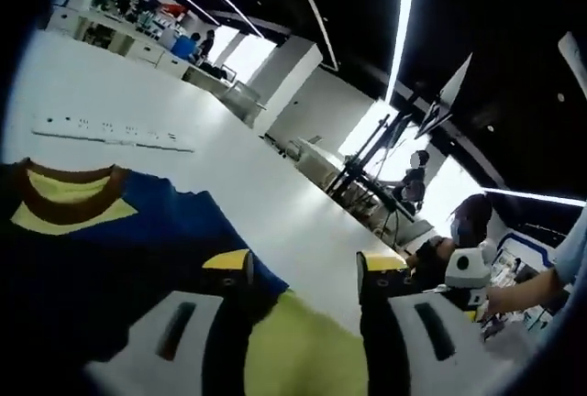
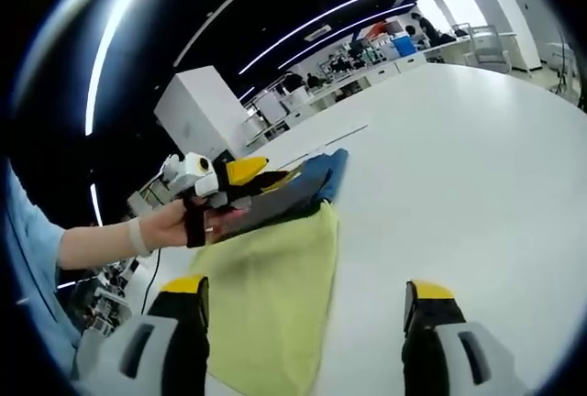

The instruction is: Fold the garment on the visible template until the final outline fits inside the template.

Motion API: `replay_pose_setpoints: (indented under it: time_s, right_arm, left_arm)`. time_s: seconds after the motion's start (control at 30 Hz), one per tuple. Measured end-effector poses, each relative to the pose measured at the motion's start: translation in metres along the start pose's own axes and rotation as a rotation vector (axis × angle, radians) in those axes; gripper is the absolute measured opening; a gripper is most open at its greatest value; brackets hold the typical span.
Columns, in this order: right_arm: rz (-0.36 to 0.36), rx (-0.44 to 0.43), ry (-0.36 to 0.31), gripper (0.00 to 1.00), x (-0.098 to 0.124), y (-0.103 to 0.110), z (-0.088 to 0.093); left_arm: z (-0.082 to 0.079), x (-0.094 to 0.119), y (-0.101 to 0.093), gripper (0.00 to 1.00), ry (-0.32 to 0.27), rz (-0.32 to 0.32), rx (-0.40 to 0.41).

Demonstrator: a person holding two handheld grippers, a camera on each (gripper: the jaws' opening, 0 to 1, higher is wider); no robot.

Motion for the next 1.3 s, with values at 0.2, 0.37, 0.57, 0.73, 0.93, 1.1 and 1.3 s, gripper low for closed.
replay_pose_setpoints:
  time_s: [0.2,0.37,0.57,0.73,0.93,1.1,1.3]
  right_arm:
    - [-0.016,0.020,0.016,0.88,-0.005,0.007,-0.003]
    - [-0.029,0.031,0.019,0.89,-0.009,0.012,-0.005]
    - [-0.044,0.049,0.037,0.90,-0.014,0.018,-0.004]
    - [-0.046,0.064,0.060,0.91,-0.019,0.024,-0.003]
    - [-0.048,0.115,0.088,0.91,-0.021,0.031,-0.003]
    - [-0.054,0.132,0.099,0.91,-0.018,0.035,-0.003]
    - [-0.052,0.158,0.119,0.91,-0.013,0.040,-0.004]
  left_arm:
    - [0.003,0.017,0.003,0.66,0.037,-0.057,-0.223]
    - [0.001,0.035,0.008,0.77,0.016,-0.093,-0.197]
    - [0.003,0.060,0.020,0.81,0.036,-0.140,-0.207]
    - [0.005,0.085,0.027,0.80,0.033,-0.175,-0.210]
    - [0.013,0.124,0.030,0.80,0.030,-0.217,-0.248]
    - [0.023,0.163,0.031,0.78,0.018,-0.269,-0.264]
    - [0.033,0.202,0.035,0.80,-0.009,-0.336,-0.225]
Point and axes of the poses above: the point that each gripper's makers call its tool centre point, and the gripper's own axes: x roughly backward along the fingers, y roughly to its left, z roughly out of its underside, the point moved 7 cm from there along x, roughly backward along the fingers, and after that the axes turned 13 degrees about -z, right-handed, at the moved point
